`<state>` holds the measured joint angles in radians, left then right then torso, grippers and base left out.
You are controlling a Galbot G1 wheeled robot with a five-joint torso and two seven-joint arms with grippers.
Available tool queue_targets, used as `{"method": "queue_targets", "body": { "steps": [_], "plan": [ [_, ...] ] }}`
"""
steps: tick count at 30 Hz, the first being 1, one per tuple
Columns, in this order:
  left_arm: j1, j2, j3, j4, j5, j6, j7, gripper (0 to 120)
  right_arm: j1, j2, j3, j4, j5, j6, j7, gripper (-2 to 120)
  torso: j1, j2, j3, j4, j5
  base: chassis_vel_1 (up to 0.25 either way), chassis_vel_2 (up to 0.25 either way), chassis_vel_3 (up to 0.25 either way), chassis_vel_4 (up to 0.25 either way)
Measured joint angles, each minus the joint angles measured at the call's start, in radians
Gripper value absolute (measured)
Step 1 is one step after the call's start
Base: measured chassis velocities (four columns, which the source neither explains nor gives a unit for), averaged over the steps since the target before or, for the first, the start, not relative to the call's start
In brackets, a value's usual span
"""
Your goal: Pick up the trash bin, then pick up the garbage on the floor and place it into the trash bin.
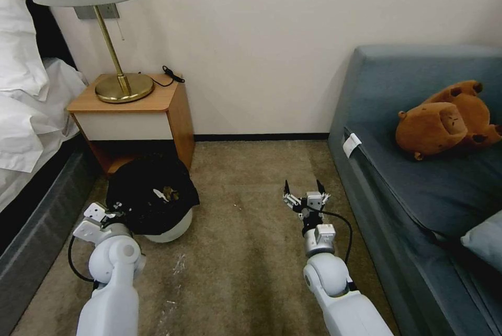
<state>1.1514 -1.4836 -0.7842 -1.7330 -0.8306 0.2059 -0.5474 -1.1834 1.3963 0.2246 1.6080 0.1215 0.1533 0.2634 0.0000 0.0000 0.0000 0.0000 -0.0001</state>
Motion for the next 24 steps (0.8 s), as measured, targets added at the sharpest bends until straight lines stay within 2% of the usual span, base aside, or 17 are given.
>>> {"method": "queue_targets", "body": {
  "steps": [7, 22, 24],
  "plan": [
    [-0.021, 0.005, -0.031, 0.094, 0.001, -0.054, 0.048, 4, -0.031, -0.010, -0.001, 0.025, -0.005, 0.015, -0.010, 100, 0.000, 0.000, 0.000, 0.0001, 0.0000, 0.000, 0.000, 0.000, 0.000],
    [-0.054, 0.009, -0.038, 0.183, 0.007, -0.120, 0.096, 4, -0.064, -0.011, 0.008, 0.035, -0.025, 0.039, -0.015, 98, 0.000, 0.000, 0.000, 0.0000, 0.0000, 0.000, 0.000, 0.000, 0.000],
    [-0.056, 0.008, -0.038, 0.193, 0.011, -0.130, 0.110, 8, -0.068, -0.010, 0.011, 0.035, -0.027, 0.043, -0.015, 98, 0.000, 0.000, 0.000, 0.0000, 0.0000, 0.000, 0.000, 0.000, 0.000]
  ]
}}
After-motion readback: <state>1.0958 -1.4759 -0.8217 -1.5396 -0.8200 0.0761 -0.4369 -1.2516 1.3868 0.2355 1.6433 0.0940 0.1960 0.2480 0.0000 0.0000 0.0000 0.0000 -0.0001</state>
